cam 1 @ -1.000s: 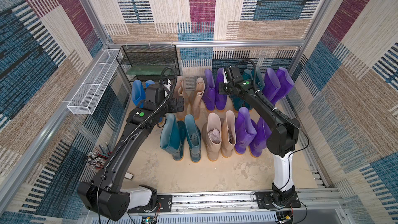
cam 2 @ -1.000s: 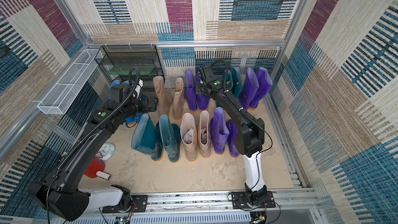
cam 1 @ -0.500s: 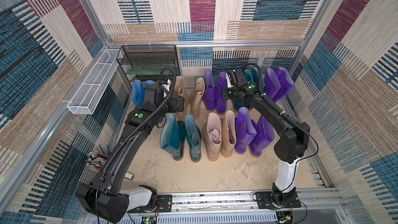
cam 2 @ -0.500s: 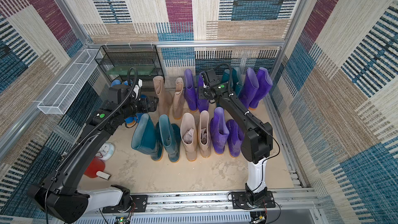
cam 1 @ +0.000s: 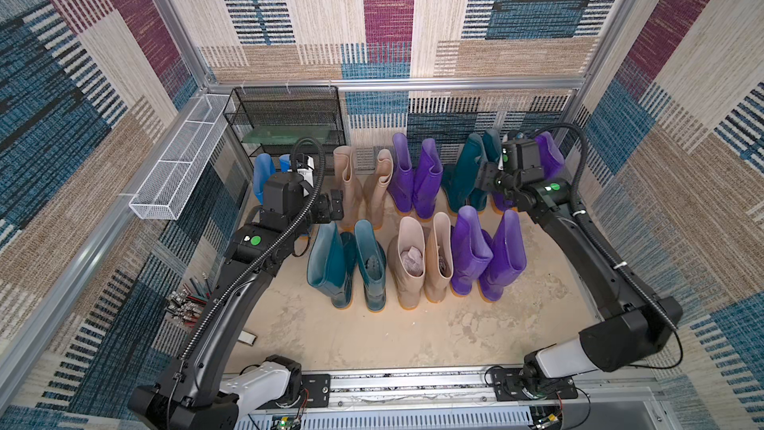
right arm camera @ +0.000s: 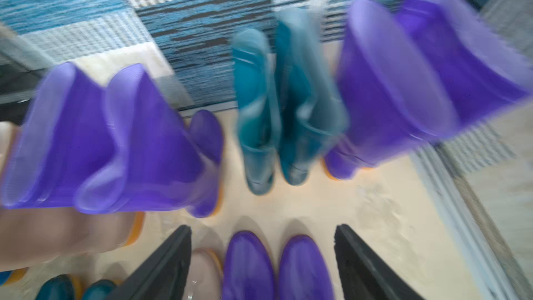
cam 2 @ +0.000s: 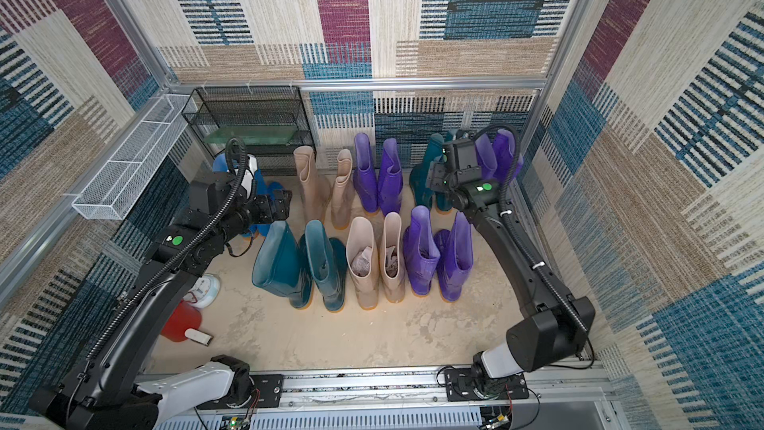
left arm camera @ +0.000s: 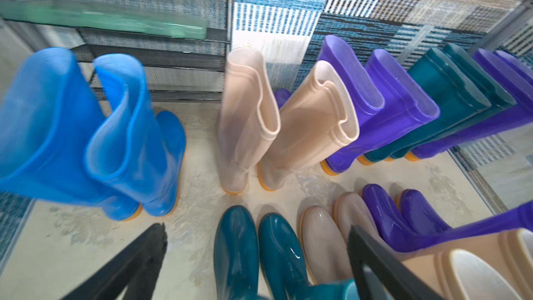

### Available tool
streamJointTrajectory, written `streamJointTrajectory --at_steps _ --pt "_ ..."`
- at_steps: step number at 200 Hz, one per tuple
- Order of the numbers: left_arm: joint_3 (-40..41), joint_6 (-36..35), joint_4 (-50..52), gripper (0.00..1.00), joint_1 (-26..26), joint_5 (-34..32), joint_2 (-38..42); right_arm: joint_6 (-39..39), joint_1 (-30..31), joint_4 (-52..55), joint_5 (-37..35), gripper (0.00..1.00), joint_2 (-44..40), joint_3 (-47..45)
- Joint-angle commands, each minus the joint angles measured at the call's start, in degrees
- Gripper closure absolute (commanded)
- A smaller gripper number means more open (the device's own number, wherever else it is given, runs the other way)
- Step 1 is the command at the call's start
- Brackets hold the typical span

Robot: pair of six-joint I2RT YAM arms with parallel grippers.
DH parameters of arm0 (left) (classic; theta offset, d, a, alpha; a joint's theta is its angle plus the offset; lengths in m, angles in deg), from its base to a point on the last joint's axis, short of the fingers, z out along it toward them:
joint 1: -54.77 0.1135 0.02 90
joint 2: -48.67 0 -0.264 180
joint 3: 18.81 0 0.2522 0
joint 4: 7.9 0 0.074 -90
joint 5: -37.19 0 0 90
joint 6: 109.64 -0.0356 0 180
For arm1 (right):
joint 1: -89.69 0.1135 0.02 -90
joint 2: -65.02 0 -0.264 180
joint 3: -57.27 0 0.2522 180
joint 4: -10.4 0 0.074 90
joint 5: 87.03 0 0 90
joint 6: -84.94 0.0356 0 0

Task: Match and arrange rain boots in pairs
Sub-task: Reset both arms

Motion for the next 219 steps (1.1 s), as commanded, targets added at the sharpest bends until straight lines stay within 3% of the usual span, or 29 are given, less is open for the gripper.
streamJointTrajectory --at_steps 1,8,12,29,44,61,80,96,111,123,145,169,192,219 --pt "1.16 2.51 1.65 0.00 -0.07 -4.65 2.52 -0.69 -0.23 -9.23 0.41 0.18 -6.09 -5.38" --pt "0.17 3.18 3.73 0.00 0.01 -7.18 2.95 -2.19 0.18 -11.16 0.29 0.15 -8.61 -7.28" --pt "-0.73 3.51 5.22 0.00 0.01 -8.65 3.10 -2.54 0.53 -11.91 -0.16 0.01 -9.84 -7.97" --pt "-4.60 0.71 9.99 0.00 -0.05 -8.64 3.75 -5.62 2.41 -13.40 -2.25 0.05 -13.69 -8.93" --pt "-7.94 -1.11 13.03 0.00 -0.03 -9.49 4.23 -1.59 3.84 -13.89 -9.63 0.05 -16.30 -9.95" --pt "-10.37 -1.04 15.51 0.00 -0.06 -14.35 6.29 -2.15 2.57 -12.54 -7.34 0.05 -18.63 -9.55" --pt "-4.63 -2.51 8.75 0.00 -0.04 -13.51 15.52 -6.07 2.28 -14.00 -2.20 0.05 -23.33 -10.65" --pt "5.72 -9.90 -4.93 0.01 -0.05 -4.53 27.60 -8.76 2.28 -19.66 -0.48 0.05 -28.90 -15.80" --pt "11.31 -9.09 -10.29 0.01 -0.02 -10.83 32.56 -9.22 1.65 -23.96 -1.72 0.05 -32.46 -20.58" --pt "10.20 -11.29 -6.46 0.01 -0.05 -13.87 30.68 -11.09 0.24 -26.70 0.87 0.05 -33.90 -23.17" --pt "6.22 -11.83 -1.78 0.01 -0.06 -12.57 25.20 -10.49 -2.94 -29.21 3.85 0.05 -33.34 -23.55" --pt "2.64 -15.29 -3.65 0.01 1.15 -13.14 18.33 -8.69 -8.48 -29.46 11.67 0.05 -26.93 -16.44" --pt "-1.98 -13.31 -3.17 0.01 7.57 -4.00 12.77 -8.61 -12.76 -27.98 18.37 0.05 -21.43 -11.78" --pt "-2.25 -10.92 -4.95 0.01 15.68 8.54 10.13 -7.98 -15.66 -31.91 24.30 0.05 -22.13 -15.72"
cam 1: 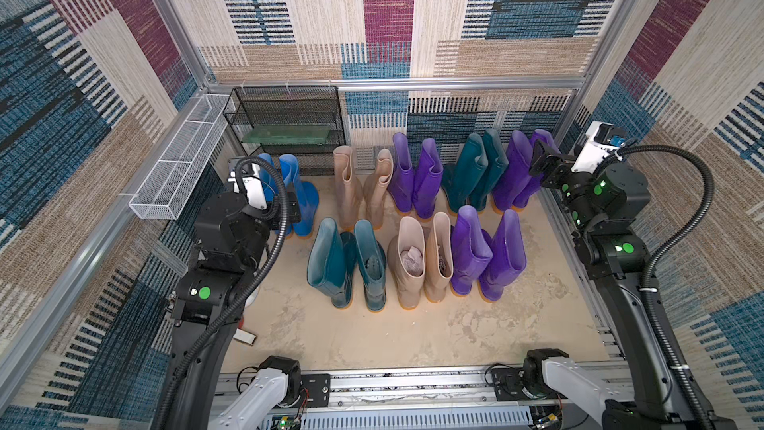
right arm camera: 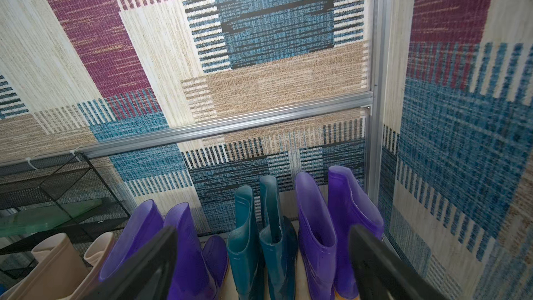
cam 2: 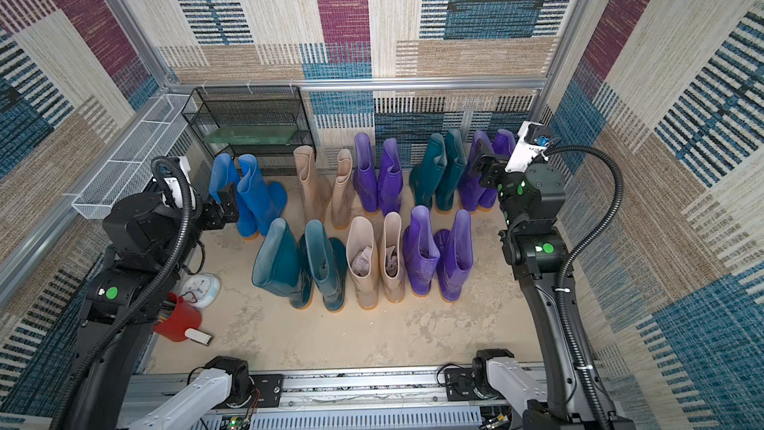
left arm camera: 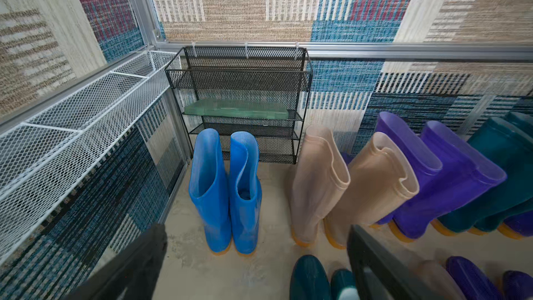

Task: Match and arrange rain boots in pairs
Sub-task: Reset both arms

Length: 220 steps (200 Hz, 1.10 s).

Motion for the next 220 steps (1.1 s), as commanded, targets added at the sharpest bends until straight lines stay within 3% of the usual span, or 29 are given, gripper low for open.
streamJointTrajectory --at_steps 1,28,45,65,79,120,154,187,220 --pt "-0.41 1.22 -2.92 0.01 4.74 13.16 -1.59 1.00 -1.47 -4.69 7.82 0.05 -0.80 -2.56" --pt "-1.00 5.92 -5.68 0.00 12.78 23.62 -4.89 -0.75 -3.18 -5.85 8.92 0.05 -2.28 -5.62" --pt "-0.08 10.67 -9.95 0.01 20.59 31.61 -6.54 -1.15 -3.84 -4.82 9.43 0.05 -2.15 -5.81" --pt "5.93 21.52 -21.05 0.01 29.99 42.27 -7.52 0.02 -4.81 -5.35 9.95 0.05 -2.26 -7.42" --pt "11.94 27.14 -29.00 0.01 32.30 47.46 -8.52 -2.93 -5.66 -7.59 13.92 0.05 -2.53 -9.64" --pt "25.99 28.80 -43.16 0.01 32.29 46.59 -6.38 -2.03 -8.95 -11.05 16.84 0.05 -2.92 -14.01" --pt "28.61 17.93 -39.90 0.01 31.97 45.18 -6.79 -3.01 -11.56 -16.37 17.48 0.05 -1.75 -17.07" --pt "34.25 6.29 -39.63 0.01 29.38 41.76 -4.82 -1.91 -13.58 -13.99 19.46 0.05 1.37 -15.33" --pt "42.91 6.44 -46.18 0.01 26.12 33.24 -1.57 -3.90 -14.23 -14.32 19.87 0.05 1.06 -17.06"
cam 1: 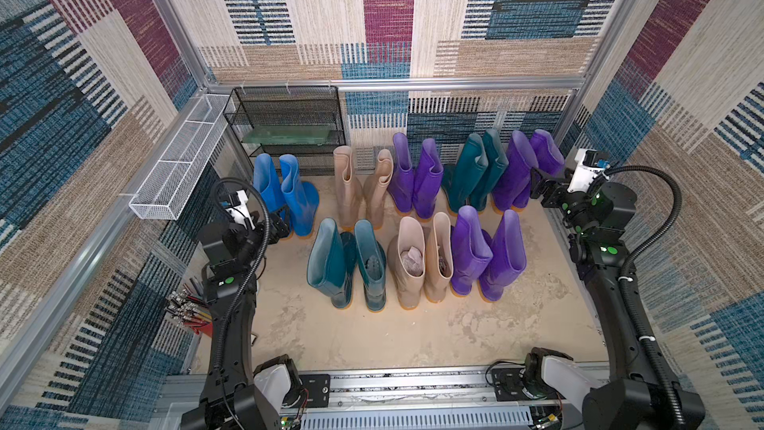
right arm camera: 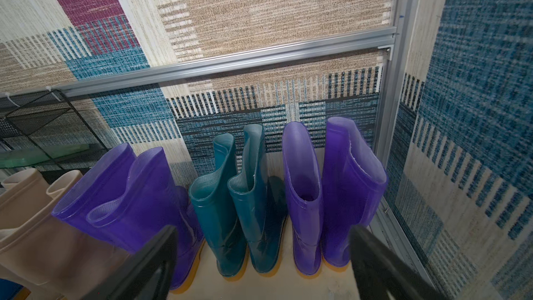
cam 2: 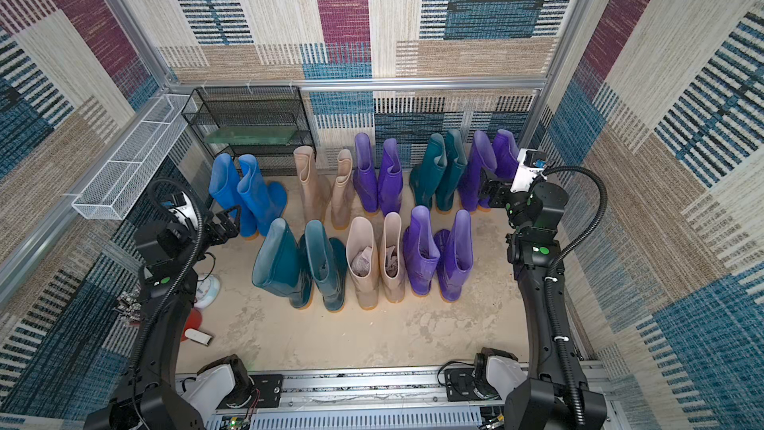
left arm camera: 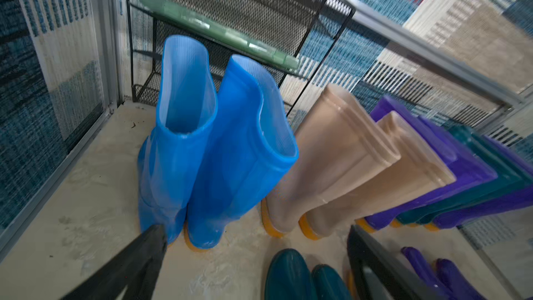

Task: Match and arrange rain boots in pairs
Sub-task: Reset both arms

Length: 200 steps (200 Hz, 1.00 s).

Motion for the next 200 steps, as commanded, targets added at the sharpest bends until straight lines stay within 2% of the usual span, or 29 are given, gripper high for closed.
streamJointTrajectory --at_steps 1,30,58,90,120,160,200 --pt "3.76 -4.55 -6.12 0.01 -1.93 -6.99 1.88 -1.35 -0.51 -2.20 1.15 0.05 -0.37 -0.92" --pt "10.17 -6.79 -10.55 0.01 -7.80 -15.49 3.75 -1.34 -0.66 -4.22 1.18 0.05 -1.89 -4.04" --pt "15.84 -6.98 -15.78 0.01 -9.77 -19.37 3.50 -0.83 -0.65 -5.11 1.68 0.05 -2.30 -4.88" --pt "20.42 -10.30 -18.94 0.01 -10.79 -20.64 2.63 -1.25 -0.80 -4.66 1.46 0.05 -1.65 -4.46" --pt "23.95 -10.23 -25.27 0.01 -10.85 -21.14 -1.03 -1.17 -0.88 -4.72 1.51 0.05 -1.28 -4.29" --pt "25.96 -8.63 -34.07 0.01 -10.85 -19.68 -8.47 -1.05 -0.82 -4.20 2.34 0.05 -0.96 -4.53" --pt "26.19 -10.23 -35.27 0.01 -10.85 -20.18 -11.14 -0.25 -0.47 -4.12 2.87 0.05 -0.75 -4.46"
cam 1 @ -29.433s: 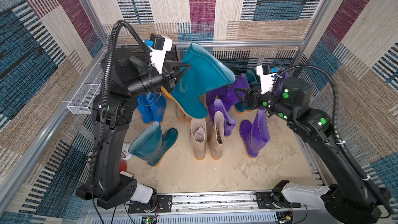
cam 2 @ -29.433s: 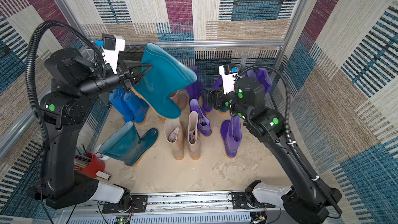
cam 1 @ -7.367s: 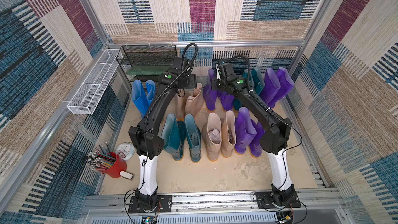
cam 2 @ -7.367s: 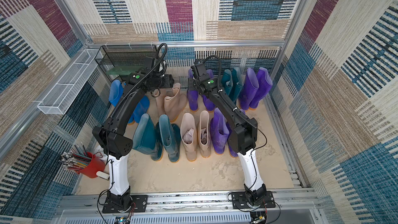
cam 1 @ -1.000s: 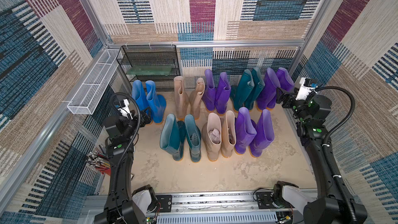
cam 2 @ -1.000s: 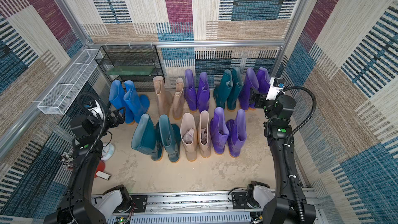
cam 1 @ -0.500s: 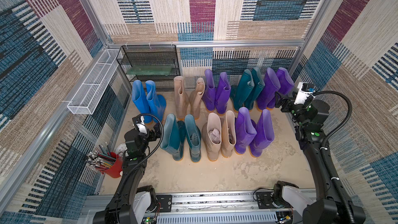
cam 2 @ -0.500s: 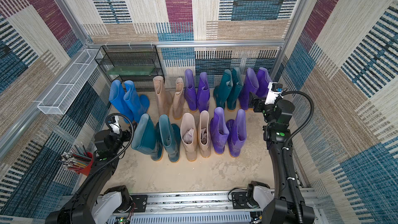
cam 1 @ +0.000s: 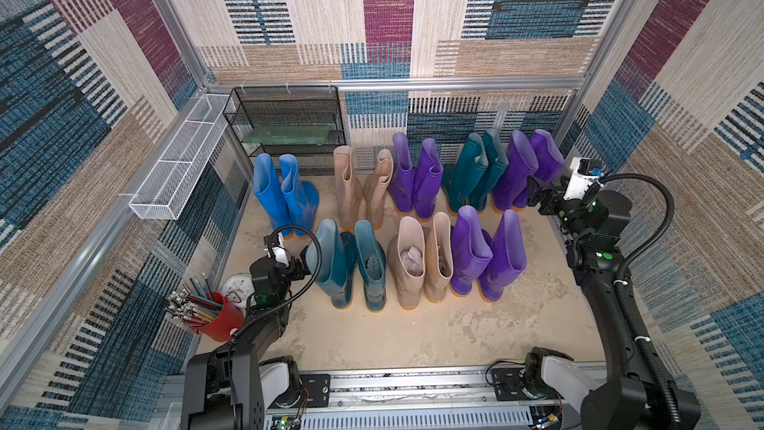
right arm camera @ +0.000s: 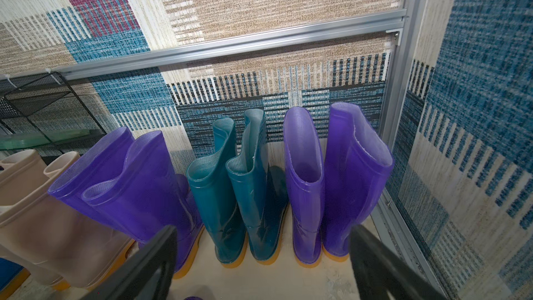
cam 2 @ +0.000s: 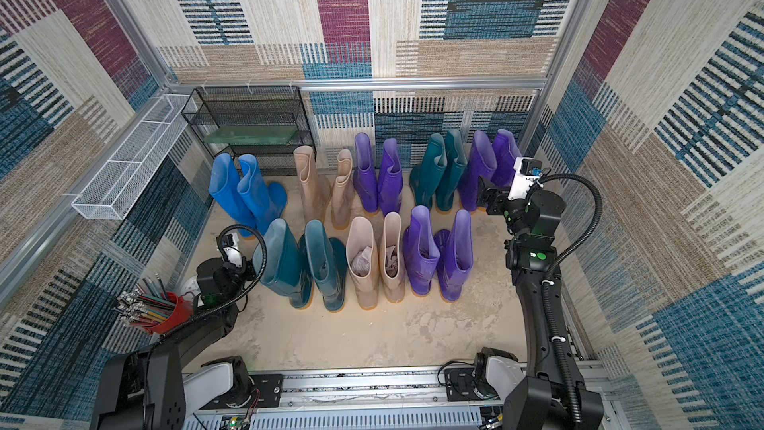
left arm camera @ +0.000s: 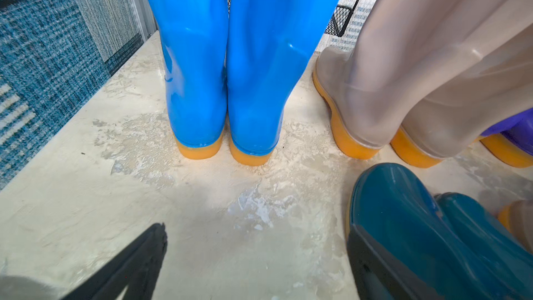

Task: Match and arrange rain boots in pairs
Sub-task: Reset both arms

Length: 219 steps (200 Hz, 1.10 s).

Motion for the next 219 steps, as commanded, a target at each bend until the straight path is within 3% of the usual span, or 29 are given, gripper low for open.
streamJointTrajectory --at_steps 1,57,78,100,122,219 --pt "0.09 -1.57 -5.23 0.01 -0.03 0.24 -1.17 0.57 0.22 -1.36 0.44 0.05 0.18 0.29" --pt "-3.71 -1.45 -7.04 0.00 -0.02 2.51 -7.68 0.65 0.47 -1.46 0.60 0.05 1.49 -0.61" --pt "-1.70 -0.99 -18.55 0.00 -0.10 5.31 -15.37 0.70 0.71 -0.60 0.61 0.05 1.70 -0.27" --pt "0.81 1.36 -31.18 0.00 0.26 2.52 -22.75 0.61 0.87 -0.22 0.36 0.05 1.50 -0.11" --pt "-2.06 0.98 -20.38 0.00 0.38 2.39 -19.34 0.51 1.04 -0.11 -0.07 0.05 1.42 -0.44" --pt "-4.41 0.38 -17.38 0.00 -0.46 2.01 -20.16 -0.01 0.28 -4.61 -1.48 0.05 2.17 -7.27"
